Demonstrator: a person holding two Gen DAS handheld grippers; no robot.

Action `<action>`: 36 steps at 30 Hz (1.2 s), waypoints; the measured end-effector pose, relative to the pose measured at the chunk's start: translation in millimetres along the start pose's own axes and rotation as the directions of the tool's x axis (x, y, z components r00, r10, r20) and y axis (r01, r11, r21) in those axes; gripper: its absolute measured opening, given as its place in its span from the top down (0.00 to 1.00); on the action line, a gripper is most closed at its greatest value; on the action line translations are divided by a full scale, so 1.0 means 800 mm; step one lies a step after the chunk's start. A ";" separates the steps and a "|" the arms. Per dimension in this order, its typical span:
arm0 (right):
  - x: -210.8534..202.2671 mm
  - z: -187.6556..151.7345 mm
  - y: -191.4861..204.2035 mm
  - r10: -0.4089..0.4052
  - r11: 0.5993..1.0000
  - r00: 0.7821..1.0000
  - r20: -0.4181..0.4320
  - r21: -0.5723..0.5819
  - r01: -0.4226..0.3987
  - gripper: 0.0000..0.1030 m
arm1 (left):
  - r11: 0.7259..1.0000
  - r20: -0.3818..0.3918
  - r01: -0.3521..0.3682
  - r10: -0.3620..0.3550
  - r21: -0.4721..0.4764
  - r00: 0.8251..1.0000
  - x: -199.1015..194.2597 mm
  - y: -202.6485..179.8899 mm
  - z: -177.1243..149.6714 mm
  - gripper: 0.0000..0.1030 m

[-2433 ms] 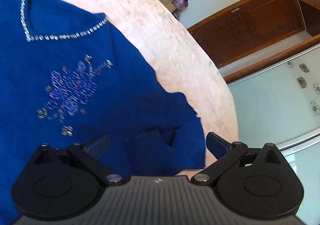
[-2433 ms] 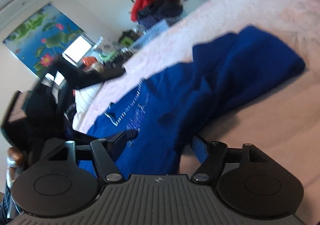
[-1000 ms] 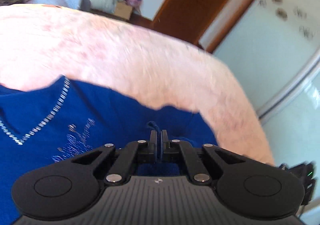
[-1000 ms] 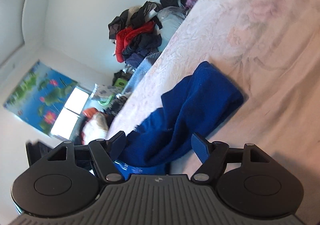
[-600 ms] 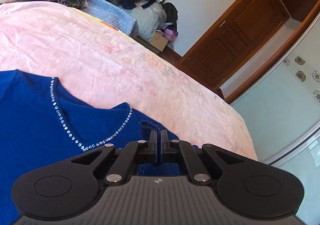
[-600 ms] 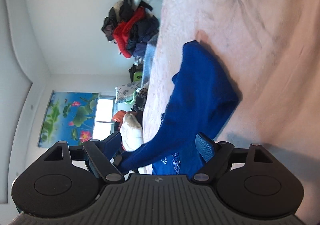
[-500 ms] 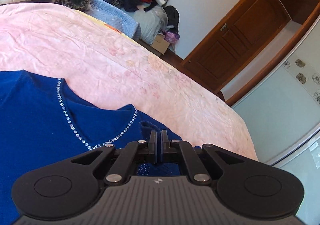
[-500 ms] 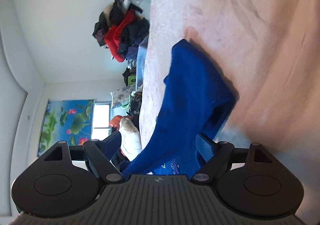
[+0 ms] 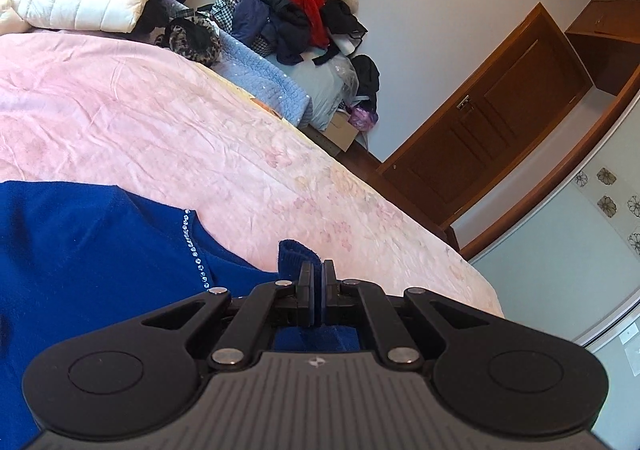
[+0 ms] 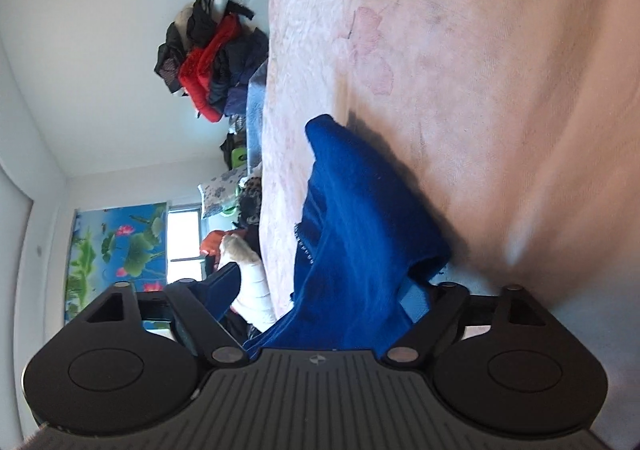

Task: Fold small clothes

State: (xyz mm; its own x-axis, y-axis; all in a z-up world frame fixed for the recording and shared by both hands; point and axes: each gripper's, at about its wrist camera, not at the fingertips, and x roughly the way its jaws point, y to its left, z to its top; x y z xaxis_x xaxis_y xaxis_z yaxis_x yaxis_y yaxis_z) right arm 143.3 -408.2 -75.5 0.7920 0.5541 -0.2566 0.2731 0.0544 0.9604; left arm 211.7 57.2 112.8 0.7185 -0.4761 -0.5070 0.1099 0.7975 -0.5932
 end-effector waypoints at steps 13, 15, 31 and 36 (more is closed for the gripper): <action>0.058 -0.039 0.029 -0.124 0.973 0.992 -0.017 -0.196 0.119 0.90 | 0.989 0.050 -0.143 0.144 -0.033 0.988 -0.029 0.083 0.021 0.98; 0.076 -0.047 0.029 -0.154 0.970 0.987 -0.056 -0.198 0.140 0.90 | 0.977 0.044 -0.202 0.206 -0.073 0.978 -0.029 0.111 0.022 0.98; 0.025 -0.041 0.116 -0.286 0.756 0.958 -0.031 -0.622 0.206 0.33 | 0.933 -0.110 -0.331 0.318 -0.143 0.942 0.000 0.210 -0.021 0.93; 0.072 -0.002 0.115 -0.470 0.517 0.858 0.208 -0.723 0.458 0.32 | 0.920 -0.019 -0.367 0.368 -0.139 0.930 -0.047 0.198 -0.009 0.36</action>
State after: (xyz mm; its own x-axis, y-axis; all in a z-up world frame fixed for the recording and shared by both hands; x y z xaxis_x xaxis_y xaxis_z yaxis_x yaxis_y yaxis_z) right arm 213.0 -369.9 -2.0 0.6646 0.2770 -0.6939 0.1097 0.8825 0.4573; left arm 197.0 199.0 33.4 0.6952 -0.1565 -0.7016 -0.2579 0.8568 -0.4466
